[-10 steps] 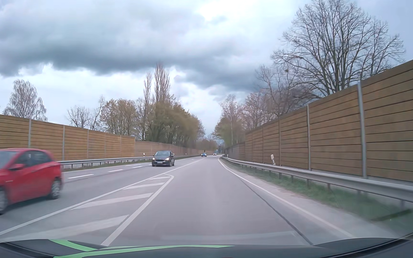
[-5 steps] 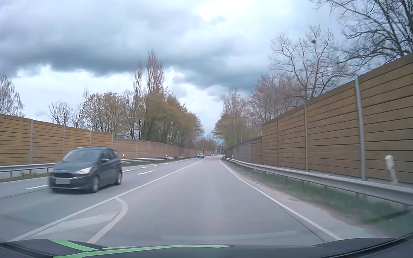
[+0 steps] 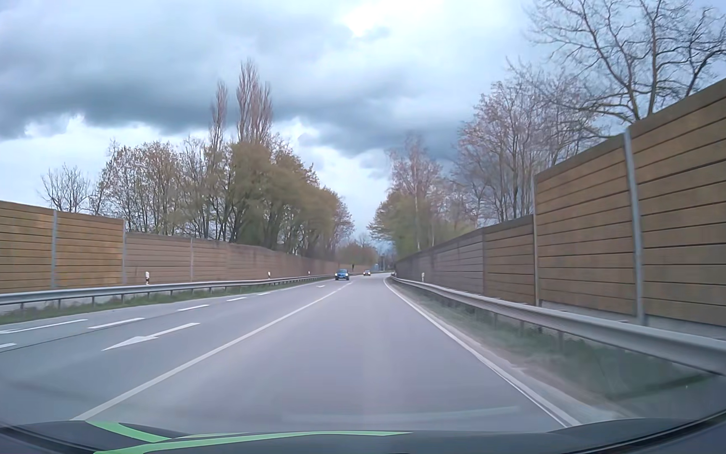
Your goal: Follow the waypoints while adhering to traffic rules and regulations
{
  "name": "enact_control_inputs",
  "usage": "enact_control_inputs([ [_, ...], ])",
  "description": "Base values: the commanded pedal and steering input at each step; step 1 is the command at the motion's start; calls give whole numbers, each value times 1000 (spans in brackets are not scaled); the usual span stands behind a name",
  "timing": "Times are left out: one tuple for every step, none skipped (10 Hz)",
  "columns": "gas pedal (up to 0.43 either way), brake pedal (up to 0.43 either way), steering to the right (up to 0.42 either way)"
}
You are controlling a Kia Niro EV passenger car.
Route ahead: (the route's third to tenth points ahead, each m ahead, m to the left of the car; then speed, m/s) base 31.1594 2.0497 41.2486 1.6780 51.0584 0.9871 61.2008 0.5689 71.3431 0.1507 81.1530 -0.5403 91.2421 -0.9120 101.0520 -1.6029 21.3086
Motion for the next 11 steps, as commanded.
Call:
enact_control_inputs([
  [189,0,5],
  [189,0,5],
  [197,0,5],
  [197,0,5],
  [197,0,5],
  [197,0,5],
  [197,0,4],
  [197,0,4],
  [209,0,4],
  [209,0,4],
  [209,0,3],
])
